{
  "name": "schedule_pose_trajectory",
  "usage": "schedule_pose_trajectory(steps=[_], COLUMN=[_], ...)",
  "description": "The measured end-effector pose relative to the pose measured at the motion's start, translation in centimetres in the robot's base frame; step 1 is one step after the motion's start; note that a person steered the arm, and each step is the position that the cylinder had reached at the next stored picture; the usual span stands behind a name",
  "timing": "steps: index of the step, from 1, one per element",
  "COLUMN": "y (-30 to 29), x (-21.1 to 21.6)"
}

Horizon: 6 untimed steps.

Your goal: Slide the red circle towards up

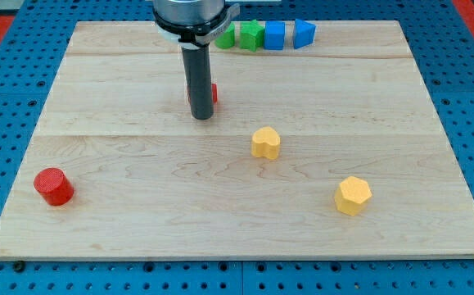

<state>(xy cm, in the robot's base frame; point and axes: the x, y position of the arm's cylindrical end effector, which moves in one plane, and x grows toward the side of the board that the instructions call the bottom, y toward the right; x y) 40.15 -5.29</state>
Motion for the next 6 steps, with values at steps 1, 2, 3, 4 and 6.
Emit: schedule_pose_trajectory(steps=[1, 2, 3, 4, 6], y=[1.9, 1.6, 0.1, -5.0, -20.4], x=[-3.4, -1.4, 5.5, 11.4, 19.0])
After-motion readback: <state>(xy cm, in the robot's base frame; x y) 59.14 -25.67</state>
